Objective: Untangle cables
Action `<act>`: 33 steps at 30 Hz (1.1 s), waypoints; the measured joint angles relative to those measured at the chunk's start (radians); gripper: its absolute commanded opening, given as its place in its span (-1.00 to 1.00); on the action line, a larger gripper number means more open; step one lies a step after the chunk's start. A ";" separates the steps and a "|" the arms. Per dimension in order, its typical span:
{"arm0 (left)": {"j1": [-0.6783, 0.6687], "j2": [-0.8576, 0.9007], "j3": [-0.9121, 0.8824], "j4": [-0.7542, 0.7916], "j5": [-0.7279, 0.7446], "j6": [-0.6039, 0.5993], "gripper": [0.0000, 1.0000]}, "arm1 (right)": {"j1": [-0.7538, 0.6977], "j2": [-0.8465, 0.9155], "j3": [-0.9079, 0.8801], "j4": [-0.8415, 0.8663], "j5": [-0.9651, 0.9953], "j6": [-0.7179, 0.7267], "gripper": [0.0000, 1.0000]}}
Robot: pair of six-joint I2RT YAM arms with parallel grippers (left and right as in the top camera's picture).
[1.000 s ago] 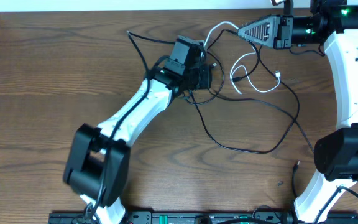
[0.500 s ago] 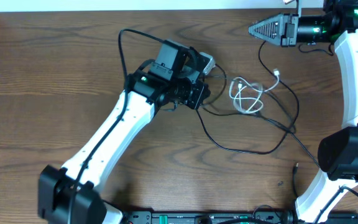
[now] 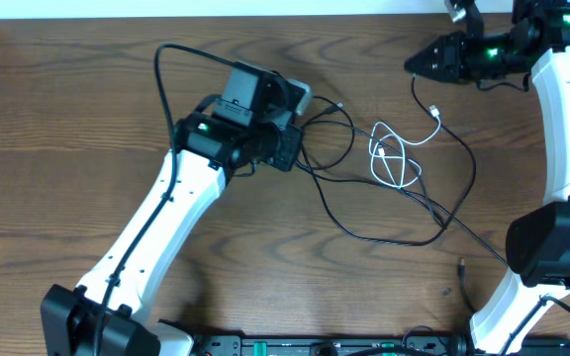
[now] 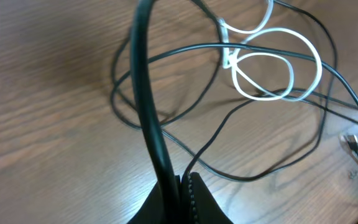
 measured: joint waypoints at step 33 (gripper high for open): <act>0.026 0.000 0.000 -0.027 -0.021 -0.007 -0.85 | 0.193 0.157 -0.294 0.230 0.446 0.444 0.26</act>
